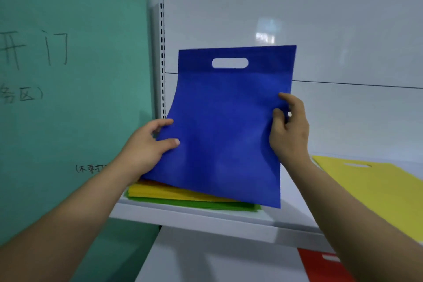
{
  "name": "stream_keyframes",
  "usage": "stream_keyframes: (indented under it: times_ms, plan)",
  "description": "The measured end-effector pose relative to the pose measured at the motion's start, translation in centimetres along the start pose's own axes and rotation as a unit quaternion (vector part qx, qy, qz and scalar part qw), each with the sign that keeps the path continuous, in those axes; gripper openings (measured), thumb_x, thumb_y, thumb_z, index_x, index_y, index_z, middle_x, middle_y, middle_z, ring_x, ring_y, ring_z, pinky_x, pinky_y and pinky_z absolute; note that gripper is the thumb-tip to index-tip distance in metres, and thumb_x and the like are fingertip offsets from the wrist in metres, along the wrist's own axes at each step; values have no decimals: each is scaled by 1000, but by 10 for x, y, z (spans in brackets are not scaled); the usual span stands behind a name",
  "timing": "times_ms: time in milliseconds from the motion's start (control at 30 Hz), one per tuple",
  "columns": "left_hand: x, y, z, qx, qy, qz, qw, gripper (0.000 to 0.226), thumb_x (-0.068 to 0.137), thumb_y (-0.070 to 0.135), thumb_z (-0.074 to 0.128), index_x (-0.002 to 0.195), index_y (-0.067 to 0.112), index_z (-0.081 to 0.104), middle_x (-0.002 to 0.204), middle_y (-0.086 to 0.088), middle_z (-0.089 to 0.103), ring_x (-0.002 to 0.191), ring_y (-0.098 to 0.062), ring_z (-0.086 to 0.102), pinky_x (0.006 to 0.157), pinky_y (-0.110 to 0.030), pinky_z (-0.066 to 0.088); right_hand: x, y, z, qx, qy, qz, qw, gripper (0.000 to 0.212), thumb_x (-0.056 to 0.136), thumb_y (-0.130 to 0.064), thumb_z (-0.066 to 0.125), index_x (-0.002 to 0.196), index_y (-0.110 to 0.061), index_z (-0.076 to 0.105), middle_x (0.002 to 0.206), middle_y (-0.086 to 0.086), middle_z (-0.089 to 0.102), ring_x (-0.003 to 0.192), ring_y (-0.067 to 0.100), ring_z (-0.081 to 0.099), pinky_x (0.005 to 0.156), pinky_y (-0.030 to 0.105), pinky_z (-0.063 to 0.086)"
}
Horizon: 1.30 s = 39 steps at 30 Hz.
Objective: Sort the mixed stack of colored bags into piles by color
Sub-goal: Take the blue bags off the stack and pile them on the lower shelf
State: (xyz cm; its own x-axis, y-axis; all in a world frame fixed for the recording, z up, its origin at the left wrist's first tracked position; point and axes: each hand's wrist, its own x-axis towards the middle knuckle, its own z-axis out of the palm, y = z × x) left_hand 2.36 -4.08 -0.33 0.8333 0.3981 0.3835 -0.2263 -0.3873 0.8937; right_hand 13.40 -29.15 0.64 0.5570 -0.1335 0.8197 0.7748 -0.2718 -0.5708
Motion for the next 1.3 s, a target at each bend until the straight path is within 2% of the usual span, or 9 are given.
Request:
stream_keyframes:
  times_ms: [133,300,367,467,633,833,1000,1167,1300]
  plan:
    - [-37,15,25,-47,-9,5,999,44,86,3,64,110,39,60,113,6,54,105,-19,60,83,-32,56,-7,2,-51,9,40,23,999,32,96,-6,47,122,-24,50,104,-26,46,63,-4,47,64,6,37]
    - [-94,14,72,-16,-14,67,998,48,87,-1,61,126,26,56,118,17,54,102,6,56,92,-9,43,-48,8,-118,-30,16,84,996,38,95,-16,56,132,-25,48,111,-35,40,91,-29,40,75,-1,36]
    - [-115,9,88,-21,-40,64,997,49,87,-2,60,128,23,54,122,13,53,108,1,55,95,-19,46,-70,6,-147,-52,26,104,993,40,95,-14,56,134,-21,48,110,-34,41,88,-31,39,74,-3,34]
    - [-142,5,110,-33,-102,57,993,50,88,-4,58,130,21,52,131,7,50,116,-6,53,103,-39,45,-103,-2,-186,-96,47,117,987,40,95,-10,55,134,-16,49,113,-31,43,89,-24,44,76,-4,32]
    - [-192,-5,130,-59,-180,33,981,50,90,-1,57,130,27,51,133,9,46,114,-1,50,104,-39,44,-165,-25,-241,-164,85,172,968,40,96,-14,54,135,-18,49,125,-18,47,108,-4,45,95,11,37]
    - [-264,-21,158,-74,-258,-15,963,48,91,0,56,132,24,51,128,13,46,103,12,50,100,-32,44,-235,-55,-308,-233,100,232,939,40,96,-18,55,136,-20,48,123,-19,46,119,6,47,93,13,38]
    - [-316,-24,192,-82,-319,-71,942,49,91,3,56,121,41,52,131,4,52,113,-12,57,96,-43,50,-274,-66,-365,-262,104,285,916,42,97,-20,54,138,-21,46,136,-9,49,123,8,45,94,12,35]
    - [-362,-17,240,-65,-347,-96,931,49,92,5,56,127,38,51,132,-2,52,109,-21,61,91,-44,53,-298,-55,-431,-277,97,326,899,42,97,-22,53,139,-23,45,135,-6,51,119,14,51,102,31,43]
    - [-399,0,293,-39,-353,-94,930,49,91,4,57,133,30,49,131,-2,53,113,-23,58,95,-45,50,-306,-39,-496,-277,77,342,894,43,97,-22,53,139,-22,44,137,-6,48,123,10,46,105,27,39]
